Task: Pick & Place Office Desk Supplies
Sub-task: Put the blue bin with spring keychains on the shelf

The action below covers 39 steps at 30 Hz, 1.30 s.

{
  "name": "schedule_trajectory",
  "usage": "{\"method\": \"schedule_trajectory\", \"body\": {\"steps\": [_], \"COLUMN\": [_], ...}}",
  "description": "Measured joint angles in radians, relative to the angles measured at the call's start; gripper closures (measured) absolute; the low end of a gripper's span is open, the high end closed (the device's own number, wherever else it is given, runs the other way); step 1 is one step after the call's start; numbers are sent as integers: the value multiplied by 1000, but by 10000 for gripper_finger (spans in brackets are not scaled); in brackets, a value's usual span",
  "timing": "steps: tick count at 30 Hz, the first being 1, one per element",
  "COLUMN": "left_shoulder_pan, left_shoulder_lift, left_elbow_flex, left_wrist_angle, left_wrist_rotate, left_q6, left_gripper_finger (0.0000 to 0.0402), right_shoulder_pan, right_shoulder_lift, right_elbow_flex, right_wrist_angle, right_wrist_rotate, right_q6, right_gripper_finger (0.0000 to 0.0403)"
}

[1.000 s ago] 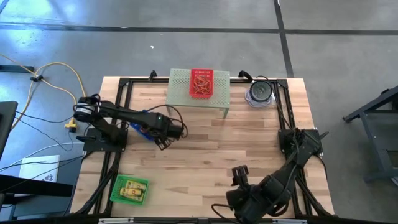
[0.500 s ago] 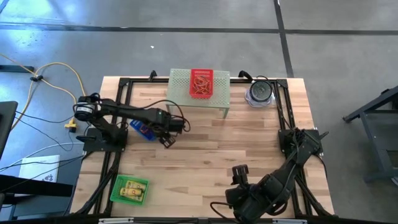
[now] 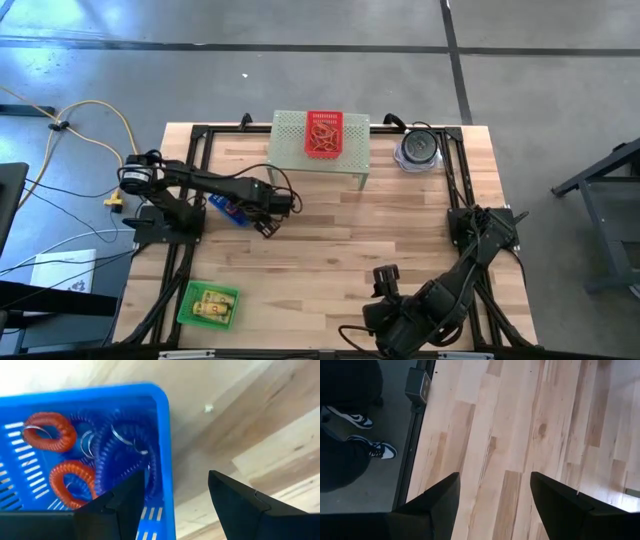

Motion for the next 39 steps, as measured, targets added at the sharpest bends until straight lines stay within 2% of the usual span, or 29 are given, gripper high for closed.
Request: {"method": "schedule_trajectory", "body": {"steps": [3,7,11,16,18,22,28,34,39], "left_shoulder_pan": [-16,-55,-97,-121,-136,-179,-269,-349,-379], "left_shoulder_lift": [0,0,4,5,5,5,5,5,5], "left_elbow_flex": [-1,-1,-1,-1,-1,3,67,209,371], "left_wrist_angle": [1,-5,-5,-11,-7,-34,-238,-415,-561], "left_wrist_rotate": [-6,-42,-88,-103,-121,-129,-125,-120,-127], "left_q6": [38,82,82,102,102,106,82,75,166], "left_gripper_finger": [198,227,280,371,391,398,399,400,400], "right_shoulder_pan": [0,0,0,0,0,0,0,0,0], "right_shoulder_lift": [0,0,0,0,0,0,0,0,0], "right_elbow_flex": [0,0,0,0,0,0,0,0,0], "right_wrist_angle": [0,0,0,1,1,1,1,1,2], "right_wrist_rotate": [1,2,3,3,3,2,3,20,24], "right_q6": [0,-9,-22,-27,-28,-34,-35,-58,-61], "right_gripper_finger": [172,172,172,172,172,172,172,172,172]}}
